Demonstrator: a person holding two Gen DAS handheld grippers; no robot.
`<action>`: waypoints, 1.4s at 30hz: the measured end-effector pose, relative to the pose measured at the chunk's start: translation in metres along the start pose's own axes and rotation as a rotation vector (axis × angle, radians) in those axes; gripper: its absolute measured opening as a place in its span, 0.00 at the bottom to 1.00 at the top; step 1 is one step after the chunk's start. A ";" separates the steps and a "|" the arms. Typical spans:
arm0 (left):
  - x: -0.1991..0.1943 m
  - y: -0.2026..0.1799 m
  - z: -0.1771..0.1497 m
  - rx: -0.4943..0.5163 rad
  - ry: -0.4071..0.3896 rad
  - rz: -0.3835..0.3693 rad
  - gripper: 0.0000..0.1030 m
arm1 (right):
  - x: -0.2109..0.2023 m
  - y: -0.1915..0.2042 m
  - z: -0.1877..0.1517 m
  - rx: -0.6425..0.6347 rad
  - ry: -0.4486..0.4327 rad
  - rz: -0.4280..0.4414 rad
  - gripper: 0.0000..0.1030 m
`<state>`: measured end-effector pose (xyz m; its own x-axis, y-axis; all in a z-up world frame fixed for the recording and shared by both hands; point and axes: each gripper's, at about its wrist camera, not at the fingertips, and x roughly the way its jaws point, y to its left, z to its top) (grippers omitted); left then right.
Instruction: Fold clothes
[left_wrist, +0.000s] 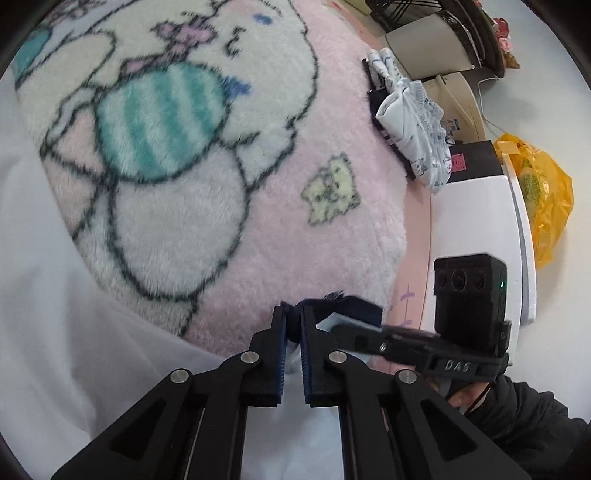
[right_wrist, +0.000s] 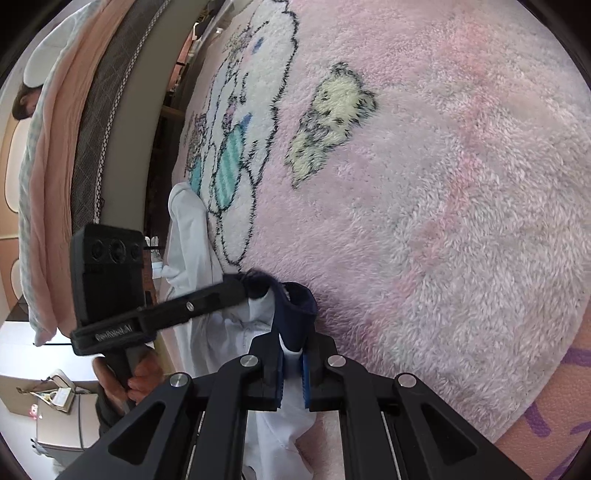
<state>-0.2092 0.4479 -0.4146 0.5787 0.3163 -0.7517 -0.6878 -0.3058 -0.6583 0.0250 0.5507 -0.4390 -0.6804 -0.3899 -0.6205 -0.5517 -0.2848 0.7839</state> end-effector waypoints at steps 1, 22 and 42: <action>-0.001 -0.004 0.003 0.008 -0.010 -0.009 0.04 | 0.000 0.000 0.000 0.000 0.001 0.002 0.04; 0.000 0.015 -0.005 0.030 0.069 -0.019 0.93 | -0.001 0.006 -0.001 -0.029 0.010 0.002 0.05; 0.019 0.023 -0.002 -0.189 0.076 0.015 0.17 | 0.002 -0.001 -0.001 0.017 0.004 0.020 0.06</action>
<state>-0.2132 0.4451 -0.4447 0.6052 0.2443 -0.7577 -0.6063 -0.4753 -0.6376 0.0251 0.5498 -0.4411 -0.6893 -0.3991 -0.6046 -0.5463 -0.2617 0.7957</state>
